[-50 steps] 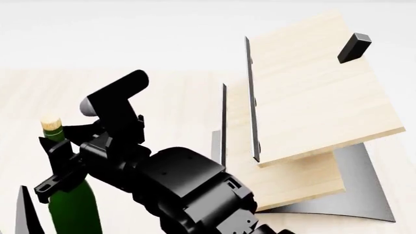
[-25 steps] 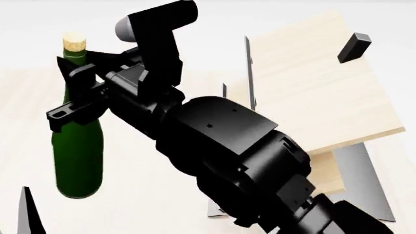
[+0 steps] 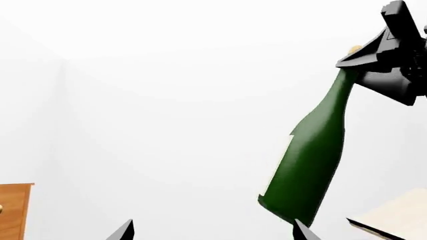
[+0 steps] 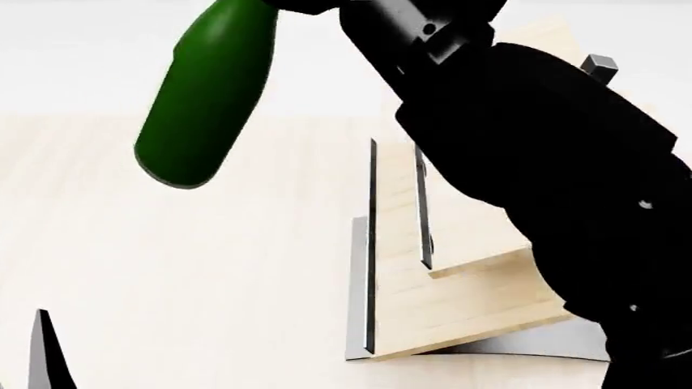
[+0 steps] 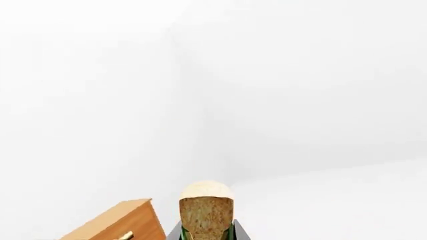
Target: Put the wine bottle on the wine rack.
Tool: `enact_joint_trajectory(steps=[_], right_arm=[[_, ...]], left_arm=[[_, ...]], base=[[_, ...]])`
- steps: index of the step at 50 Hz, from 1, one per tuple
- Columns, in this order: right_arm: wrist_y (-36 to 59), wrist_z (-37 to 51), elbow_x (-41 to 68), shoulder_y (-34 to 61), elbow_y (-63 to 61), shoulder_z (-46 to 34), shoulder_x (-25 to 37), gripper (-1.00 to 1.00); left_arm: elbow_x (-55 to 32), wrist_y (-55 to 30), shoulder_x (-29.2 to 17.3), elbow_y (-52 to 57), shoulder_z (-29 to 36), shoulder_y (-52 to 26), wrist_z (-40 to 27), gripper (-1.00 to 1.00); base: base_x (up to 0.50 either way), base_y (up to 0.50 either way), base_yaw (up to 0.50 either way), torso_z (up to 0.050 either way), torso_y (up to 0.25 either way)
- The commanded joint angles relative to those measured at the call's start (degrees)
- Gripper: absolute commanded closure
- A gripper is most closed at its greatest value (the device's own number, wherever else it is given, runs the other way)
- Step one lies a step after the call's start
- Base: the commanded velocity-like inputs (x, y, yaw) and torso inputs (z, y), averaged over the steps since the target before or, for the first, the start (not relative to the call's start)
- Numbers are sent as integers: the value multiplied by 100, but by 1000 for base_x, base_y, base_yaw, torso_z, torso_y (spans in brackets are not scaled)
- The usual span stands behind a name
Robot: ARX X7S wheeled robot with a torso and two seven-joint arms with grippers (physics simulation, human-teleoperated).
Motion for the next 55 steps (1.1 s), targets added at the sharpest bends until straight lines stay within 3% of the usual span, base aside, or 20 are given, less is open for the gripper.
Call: enact_joint_trajectory(steps=[1, 15, 29, 55], right_arm=[[-105, 670, 655, 76, -73, 834, 472, 100], [-443, 938, 1557, -390, 497, 1615, 834, 100], [-170, 1003, 2490, -375, 1126, 2016, 1007, 100], [-30, 916, 2745, -566, 1470, 2290, 1577, 100]], left_arm=[[-24, -4, -18, -4, -2, -13, -14, -100], [18, 10, 2, -83, 88, -45, -11, -100], [32, 4, -16, -54, 115, -32, -28, -100], [29, 14, -39, -85, 147, -51, -58, -100]], base=[[0, 0, 0, 0, 0], [0, 0, 0, 0, 1], [0, 0, 0, 0, 1], [0, 0, 0, 0, 0]])
